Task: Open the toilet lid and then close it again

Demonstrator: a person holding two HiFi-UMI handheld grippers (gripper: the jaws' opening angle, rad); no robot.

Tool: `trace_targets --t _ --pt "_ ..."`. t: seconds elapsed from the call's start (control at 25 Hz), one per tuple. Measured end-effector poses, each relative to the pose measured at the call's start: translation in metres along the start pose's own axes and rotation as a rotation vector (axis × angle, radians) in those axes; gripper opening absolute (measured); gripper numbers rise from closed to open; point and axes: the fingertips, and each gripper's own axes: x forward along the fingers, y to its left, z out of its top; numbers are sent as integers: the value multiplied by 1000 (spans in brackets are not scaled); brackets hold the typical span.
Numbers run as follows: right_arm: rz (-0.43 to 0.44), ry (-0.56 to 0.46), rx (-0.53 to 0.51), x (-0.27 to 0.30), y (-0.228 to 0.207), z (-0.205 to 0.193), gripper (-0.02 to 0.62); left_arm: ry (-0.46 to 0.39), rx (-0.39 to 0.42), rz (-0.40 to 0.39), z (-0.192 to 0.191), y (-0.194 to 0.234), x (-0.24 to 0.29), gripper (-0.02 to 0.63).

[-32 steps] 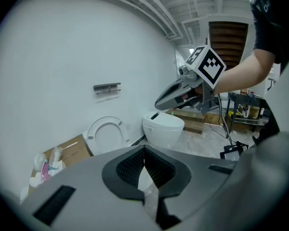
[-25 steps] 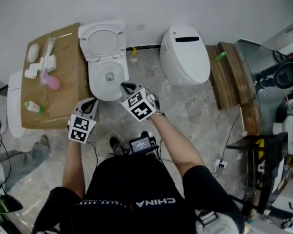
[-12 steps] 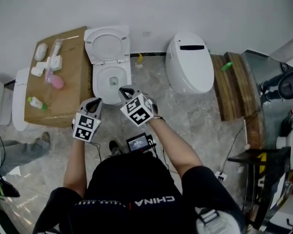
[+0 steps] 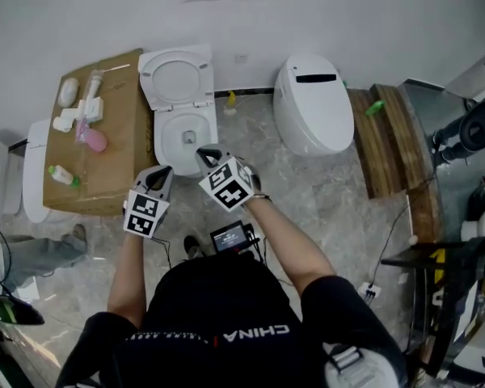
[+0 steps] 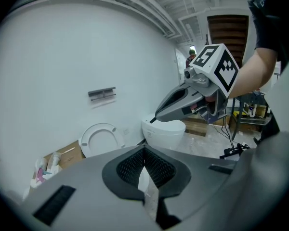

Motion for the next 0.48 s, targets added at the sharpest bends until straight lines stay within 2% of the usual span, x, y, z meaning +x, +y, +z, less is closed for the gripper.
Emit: trace_targets --t 0.48 --pt "-10 2 16 -2 -2 -4 14 11 -2 -13 -5 0 1 9"
